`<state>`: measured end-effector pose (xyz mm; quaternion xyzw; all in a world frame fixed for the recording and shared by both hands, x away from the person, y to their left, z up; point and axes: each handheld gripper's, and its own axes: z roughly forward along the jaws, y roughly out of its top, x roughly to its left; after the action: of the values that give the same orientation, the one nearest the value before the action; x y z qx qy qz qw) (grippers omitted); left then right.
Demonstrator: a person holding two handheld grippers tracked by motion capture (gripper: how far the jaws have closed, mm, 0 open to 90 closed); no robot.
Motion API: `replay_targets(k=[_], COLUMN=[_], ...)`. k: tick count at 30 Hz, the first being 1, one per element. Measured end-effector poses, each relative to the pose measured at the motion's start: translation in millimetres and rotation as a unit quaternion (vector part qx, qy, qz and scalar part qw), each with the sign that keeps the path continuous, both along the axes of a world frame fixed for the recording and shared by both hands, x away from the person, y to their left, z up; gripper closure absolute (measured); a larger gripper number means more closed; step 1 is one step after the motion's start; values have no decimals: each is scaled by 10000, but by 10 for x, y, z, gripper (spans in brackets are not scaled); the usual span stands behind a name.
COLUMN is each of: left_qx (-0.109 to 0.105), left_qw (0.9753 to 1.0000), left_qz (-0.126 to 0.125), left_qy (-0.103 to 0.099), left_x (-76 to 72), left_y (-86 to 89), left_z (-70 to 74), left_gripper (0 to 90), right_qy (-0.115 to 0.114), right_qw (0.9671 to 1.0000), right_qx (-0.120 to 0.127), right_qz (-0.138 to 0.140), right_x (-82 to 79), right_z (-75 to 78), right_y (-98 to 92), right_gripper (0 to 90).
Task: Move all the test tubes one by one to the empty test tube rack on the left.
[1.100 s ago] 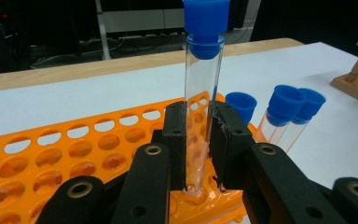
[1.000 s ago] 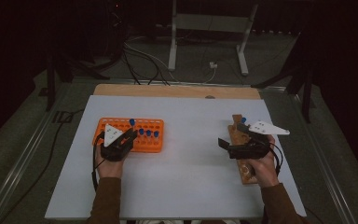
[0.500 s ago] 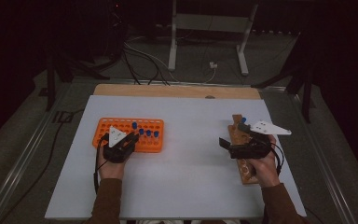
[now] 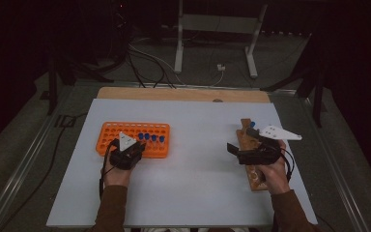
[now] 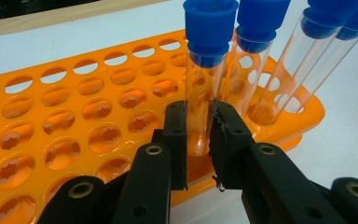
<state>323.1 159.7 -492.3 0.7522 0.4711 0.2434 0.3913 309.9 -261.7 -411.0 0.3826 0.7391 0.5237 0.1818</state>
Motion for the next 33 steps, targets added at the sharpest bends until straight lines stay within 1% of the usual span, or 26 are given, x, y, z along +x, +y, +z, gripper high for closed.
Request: replay_targets(k=[6, 10, 12, 14, 18, 20, 22, 25, 26, 29, 33], left_qx=[-39, -74, -163, -235, -558, -748, -859, -1053, -1100, -1116, -1160], left_qw=[10000, 10000, 9998, 9997, 9983, 9971, 9962, 9942, 9935, 9928, 9921], left_qz=[39, 61, 58, 111, 147, 86, 22, -79, -90, -103, -69], left_qy=[1, -3, -23, -42, -69, -80, -117, -222, -266, -419, -471], left_x=[-5, -5, -10, -21, -53, -68, -82, -100, -106, -124, -124], left_y=[2, 7, 28, 56, 138, 173, 193, 204, 202, 193, 199], left_z=[0, 6, 19, 38, 84, 102, 116, 145, 162, 210, 228], left_gripper=[780, 756, 736, 707, 656, 612, 562, 521, 479, 372, 251], right_qy=[-11, -6, 3, 4, -8, -11, -17, -19, -16, -18, -6], right_qw=[10000, 10000, 10000, 10000, 10000, 10000, 10000, 10000, 10000, 10000, 10000], right_qx=[0, -4, -14, -18, -5, 0, 11, 21, 25, 34, 19], right_qz=[6, 9, 18, 24, 22, 13, 3, -1, -4, -25, -45], right_x=[1, 5, 10, 10, 10, 10, 10, 9, 10, 14, 17], right_z=[3, -2, -8, -8, -4, -2, 2, 4, 4, 0, -16], right_y=[-7, -4, -3, -1, -11, -17, -22, -29, -32, -40, -37], right_gripper=[0, 0, 0, 0, 0, 0, 0, 0, 0, 0, 0])
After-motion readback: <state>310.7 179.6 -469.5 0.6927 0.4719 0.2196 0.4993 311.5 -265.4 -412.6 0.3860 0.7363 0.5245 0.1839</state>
